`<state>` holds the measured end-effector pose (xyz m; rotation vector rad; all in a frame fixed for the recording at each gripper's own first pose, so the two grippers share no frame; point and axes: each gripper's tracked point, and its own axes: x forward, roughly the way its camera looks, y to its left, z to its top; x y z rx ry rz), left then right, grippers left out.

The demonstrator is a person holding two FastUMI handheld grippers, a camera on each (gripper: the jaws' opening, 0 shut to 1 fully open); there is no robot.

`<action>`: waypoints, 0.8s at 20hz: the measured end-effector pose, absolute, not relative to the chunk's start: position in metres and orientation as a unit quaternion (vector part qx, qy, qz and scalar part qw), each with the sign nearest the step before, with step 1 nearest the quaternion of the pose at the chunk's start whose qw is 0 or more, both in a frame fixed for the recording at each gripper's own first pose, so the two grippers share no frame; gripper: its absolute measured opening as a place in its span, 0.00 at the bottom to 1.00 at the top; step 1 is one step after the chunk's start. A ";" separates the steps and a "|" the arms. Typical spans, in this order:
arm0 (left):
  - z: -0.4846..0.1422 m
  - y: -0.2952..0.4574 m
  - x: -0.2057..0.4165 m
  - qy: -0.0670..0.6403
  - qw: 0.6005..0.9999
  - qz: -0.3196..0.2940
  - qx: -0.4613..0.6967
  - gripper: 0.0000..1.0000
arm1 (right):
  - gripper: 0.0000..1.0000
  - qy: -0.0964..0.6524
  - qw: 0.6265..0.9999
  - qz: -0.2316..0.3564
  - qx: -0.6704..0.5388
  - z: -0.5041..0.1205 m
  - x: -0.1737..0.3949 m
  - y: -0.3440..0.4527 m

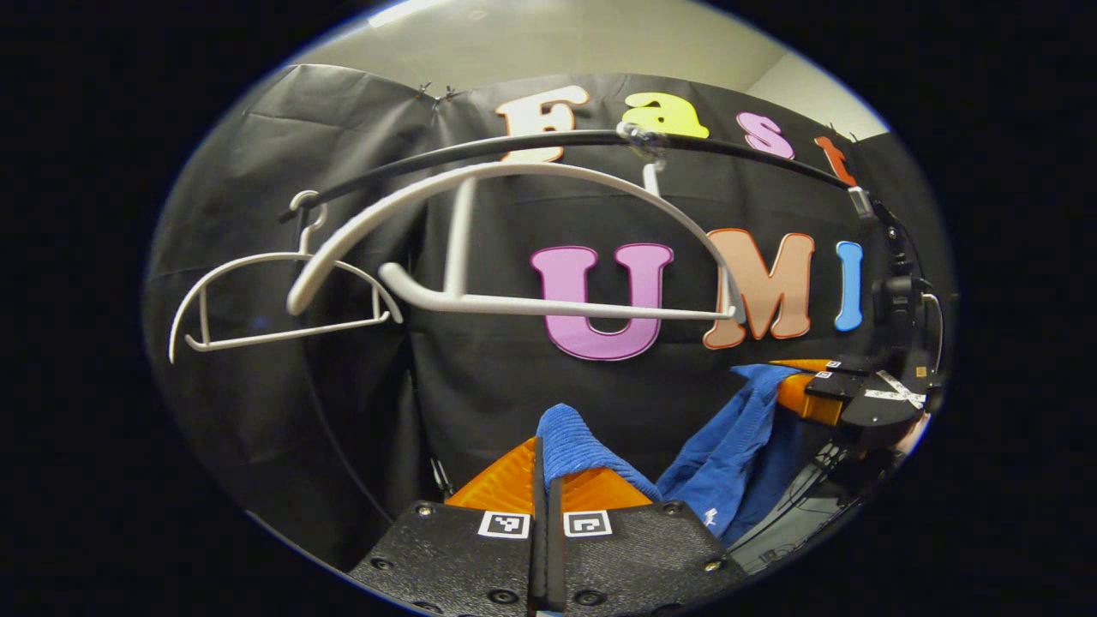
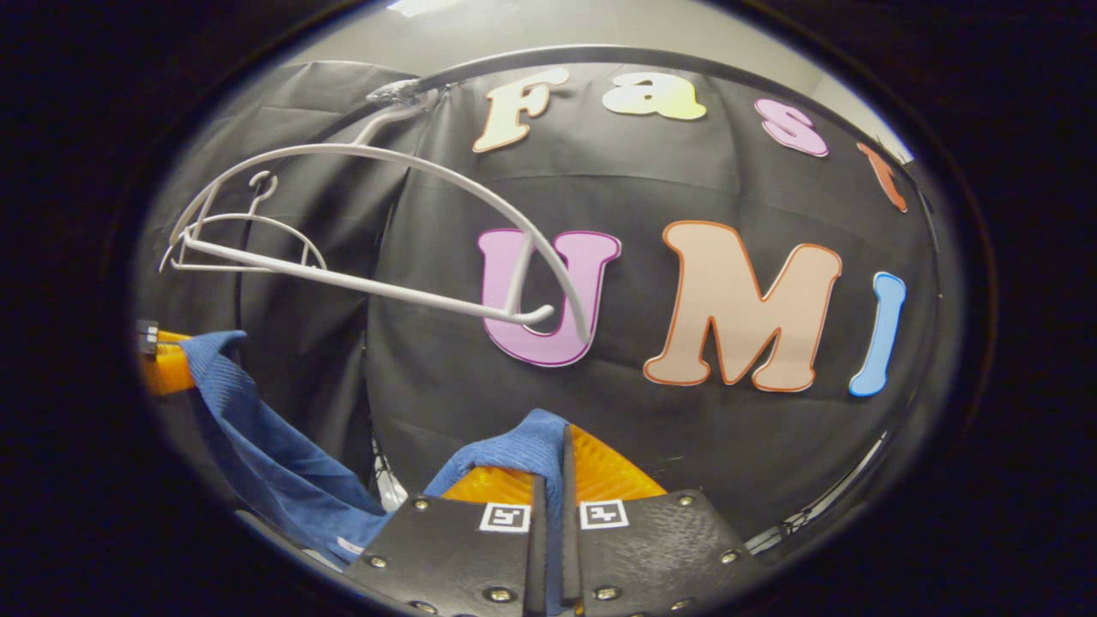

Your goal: Grasp the clothes on the hanger with both hands and then place them into the laundry hamper below.

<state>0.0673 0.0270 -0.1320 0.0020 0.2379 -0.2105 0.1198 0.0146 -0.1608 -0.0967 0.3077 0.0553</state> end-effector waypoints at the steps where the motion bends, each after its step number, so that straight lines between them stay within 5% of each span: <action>1: -0.135 0.017 0.069 0.119 0.986 -0.115 -0.001 0.00 | 0.07 0.155 0.986 0.034 -0.045 -0.162 0.118 0.020; 16: -0.270 -0.036 0.083 0.244 0.957 -0.159 -0.001 0.01 | 0.07 0.294 0.952 0.078 -0.034 -0.299 0.072 0.058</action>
